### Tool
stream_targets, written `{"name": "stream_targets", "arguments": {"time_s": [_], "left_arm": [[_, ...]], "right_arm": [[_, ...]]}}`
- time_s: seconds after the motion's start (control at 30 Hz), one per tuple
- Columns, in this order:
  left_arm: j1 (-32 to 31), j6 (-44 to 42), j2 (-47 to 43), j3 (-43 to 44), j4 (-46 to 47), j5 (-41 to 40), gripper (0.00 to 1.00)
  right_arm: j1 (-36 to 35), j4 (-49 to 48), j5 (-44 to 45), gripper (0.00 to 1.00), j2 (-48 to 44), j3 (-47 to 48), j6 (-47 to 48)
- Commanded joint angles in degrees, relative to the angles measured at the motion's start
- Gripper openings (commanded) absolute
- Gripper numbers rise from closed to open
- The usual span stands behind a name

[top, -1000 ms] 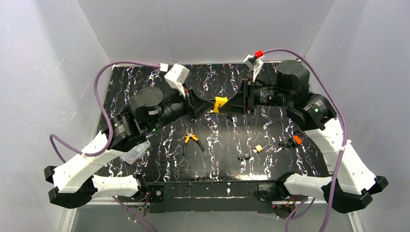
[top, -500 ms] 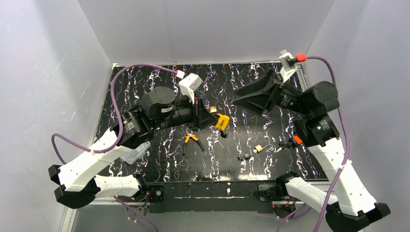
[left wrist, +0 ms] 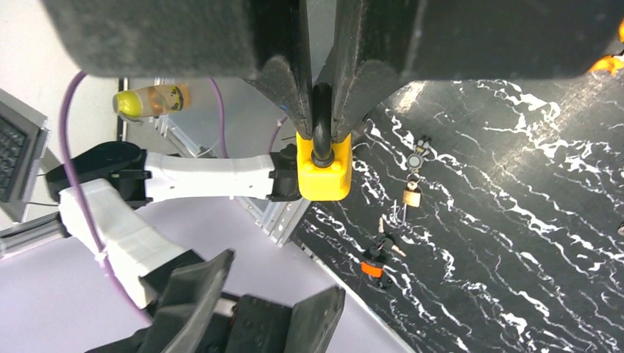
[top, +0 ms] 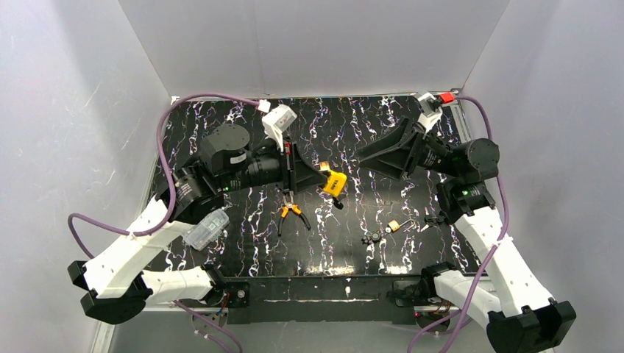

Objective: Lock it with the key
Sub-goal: Lock the lock.

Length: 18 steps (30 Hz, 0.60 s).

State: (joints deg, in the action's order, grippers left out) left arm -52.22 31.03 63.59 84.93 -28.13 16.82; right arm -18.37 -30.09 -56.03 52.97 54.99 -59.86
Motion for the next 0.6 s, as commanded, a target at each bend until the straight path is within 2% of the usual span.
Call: {"name": "stream_targets", "arguments": {"time_s": [0.0, 0.3, 0.57], "left_arm": [[2.65, 2.54, -1.2, 3.14, 6.54, 7.47, 0.0], [4.89, 5.78, -0.52, 3.01, 11.08, 10.03, 0.0], [5.34, 6.73, 0.24, 3.14, 12.9, 10.33, 0.0]], "right_arm": [[0.17, -7.23, -2.11, 0.64, -1.69, -0.39, -2.26], [-1.51, -4.45, -1.6, 0.58, -2.66, -1.98, -0.24], [-5.1, 1.92, -0.91, 0.54, -1.47, 0.42, 5.16]]}}
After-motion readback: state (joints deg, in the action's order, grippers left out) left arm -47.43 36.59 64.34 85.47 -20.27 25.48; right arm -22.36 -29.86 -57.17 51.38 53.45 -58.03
